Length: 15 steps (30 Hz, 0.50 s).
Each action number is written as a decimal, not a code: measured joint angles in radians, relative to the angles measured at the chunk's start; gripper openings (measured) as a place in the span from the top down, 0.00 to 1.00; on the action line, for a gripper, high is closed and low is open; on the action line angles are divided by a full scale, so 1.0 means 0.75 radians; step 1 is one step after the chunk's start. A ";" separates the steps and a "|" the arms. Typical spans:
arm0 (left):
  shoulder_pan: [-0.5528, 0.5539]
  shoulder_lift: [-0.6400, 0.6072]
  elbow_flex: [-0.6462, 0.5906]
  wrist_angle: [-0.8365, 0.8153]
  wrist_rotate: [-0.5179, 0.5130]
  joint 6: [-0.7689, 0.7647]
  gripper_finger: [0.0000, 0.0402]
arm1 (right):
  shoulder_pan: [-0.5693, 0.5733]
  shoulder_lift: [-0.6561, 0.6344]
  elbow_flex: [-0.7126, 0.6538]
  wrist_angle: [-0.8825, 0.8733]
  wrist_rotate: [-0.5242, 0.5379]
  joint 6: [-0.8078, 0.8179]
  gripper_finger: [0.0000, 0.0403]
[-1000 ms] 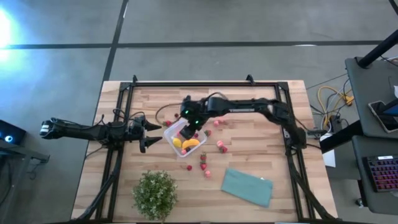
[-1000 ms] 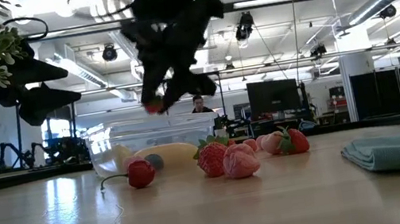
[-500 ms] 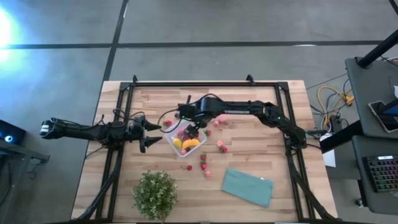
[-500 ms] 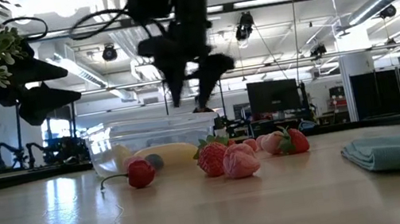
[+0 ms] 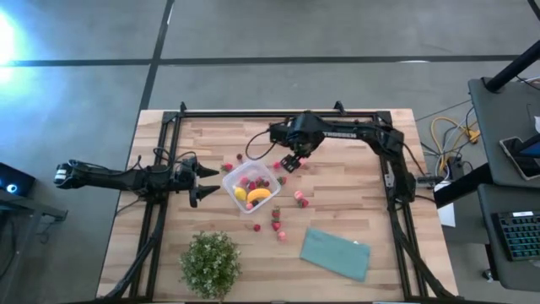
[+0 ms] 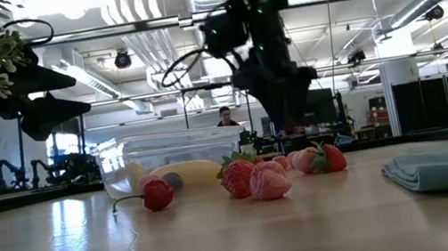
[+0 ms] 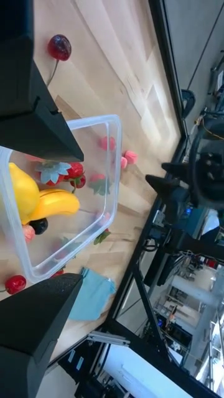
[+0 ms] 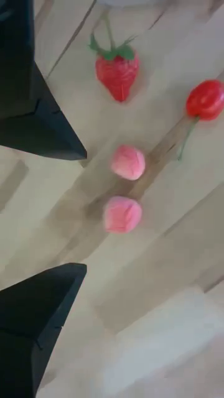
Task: Pick and placing Produce into tupperware
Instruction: Put the pink peach into the transparent bin
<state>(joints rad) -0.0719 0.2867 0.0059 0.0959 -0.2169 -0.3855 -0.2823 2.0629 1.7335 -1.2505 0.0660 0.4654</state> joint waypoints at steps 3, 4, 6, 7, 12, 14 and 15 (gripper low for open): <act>0.000 0.000 0.000 0.000 0.000 0.001 0.27 | -0.035 -0.050 -0.144 0.169 -0.048 -0.073 0.31; 0.000 0.001 0.000 0.000 0.000 0.000 0.27 | -0.038 -0.058 -0.182 0.204 -0.052 -0.096 0.31; 0.000 0.001 0.000 0.000 0.000 0.000 0.27 | -0.042 -0.057 -0.235 0.247 -0.052 -0.130 0.31; 0.000 0.000 0.000 0.000 0.000 0.000 0.27 | -0.043 -0.054 -0.253 0.260 -0.050 -0.150 0.31; 0.000 0.000 0.000 0.000 0.000 0.000 0.27 | -0.043 -0.043 -0.329 0.297 0.073 -0.212 0.32; 0.000 0.001 0.000 0.000 0.000 0.000 0.27 | -0.045 -0.042 -0.353 0.346 0.082 -0.216 0.33; 0.000 -0.001 0.000 0.000 0.000 0.000 0.27 | -0.050 -0.042 -0.359 0.363 0.075 -0.222 0.33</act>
<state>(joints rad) -0.0723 0.2861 0.0059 0.0961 -0.2166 -0.3855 -0.3195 2.0314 1.4639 -0.9781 0.1221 0.2991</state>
